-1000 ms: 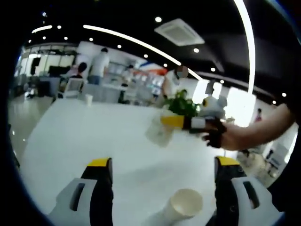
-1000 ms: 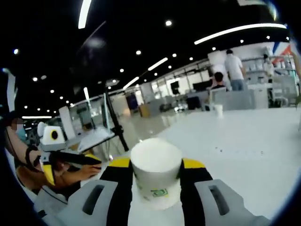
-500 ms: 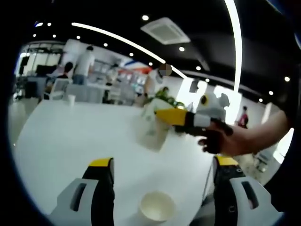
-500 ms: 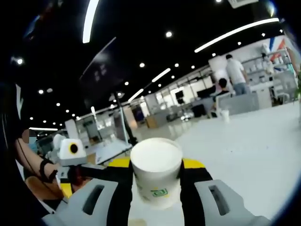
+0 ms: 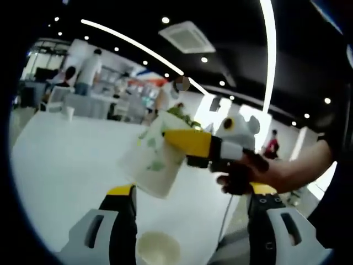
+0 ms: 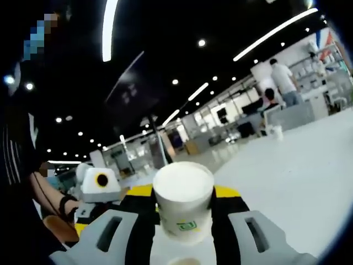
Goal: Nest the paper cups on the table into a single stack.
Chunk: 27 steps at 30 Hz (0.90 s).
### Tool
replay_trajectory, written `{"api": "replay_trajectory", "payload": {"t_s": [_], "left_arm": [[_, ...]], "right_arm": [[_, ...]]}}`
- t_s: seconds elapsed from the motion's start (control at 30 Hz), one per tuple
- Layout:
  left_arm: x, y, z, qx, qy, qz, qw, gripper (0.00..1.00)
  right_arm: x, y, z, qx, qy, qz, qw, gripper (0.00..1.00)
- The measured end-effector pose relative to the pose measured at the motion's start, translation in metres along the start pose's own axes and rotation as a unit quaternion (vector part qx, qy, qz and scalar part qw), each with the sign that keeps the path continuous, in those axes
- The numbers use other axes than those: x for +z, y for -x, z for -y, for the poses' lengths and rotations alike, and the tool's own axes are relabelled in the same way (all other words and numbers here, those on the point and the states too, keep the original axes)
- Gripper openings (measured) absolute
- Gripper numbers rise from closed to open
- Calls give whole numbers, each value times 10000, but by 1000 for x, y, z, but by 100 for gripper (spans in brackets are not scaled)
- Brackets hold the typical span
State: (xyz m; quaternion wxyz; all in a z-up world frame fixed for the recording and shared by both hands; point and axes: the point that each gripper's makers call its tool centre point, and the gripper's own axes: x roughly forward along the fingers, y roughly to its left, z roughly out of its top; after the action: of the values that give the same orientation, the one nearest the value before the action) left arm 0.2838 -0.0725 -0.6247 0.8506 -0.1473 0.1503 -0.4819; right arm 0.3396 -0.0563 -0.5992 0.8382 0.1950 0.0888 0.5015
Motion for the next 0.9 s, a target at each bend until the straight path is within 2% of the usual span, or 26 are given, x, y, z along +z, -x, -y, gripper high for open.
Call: {"api": "replay_trajectory", "payload": {"t_s": [0.1,0.27,0.47,0.9], "left_arm": [[2,3,-2,16,69,90,9999,81],[5,10,-7,-41,276,250,9993,72],[13,16,-12,-46,323,482,9983,59],[20,31,-13,-192,508,589,9968,39]], "right_arm": [[-4,3,1,42,-93,23,9999,36],[-10,5,-4,252,-237,-32,9994,36],[-13,4,-6,448,-379,-16,9983,36],[-24,5,-17,820,-647,-179,9944,36]]}}
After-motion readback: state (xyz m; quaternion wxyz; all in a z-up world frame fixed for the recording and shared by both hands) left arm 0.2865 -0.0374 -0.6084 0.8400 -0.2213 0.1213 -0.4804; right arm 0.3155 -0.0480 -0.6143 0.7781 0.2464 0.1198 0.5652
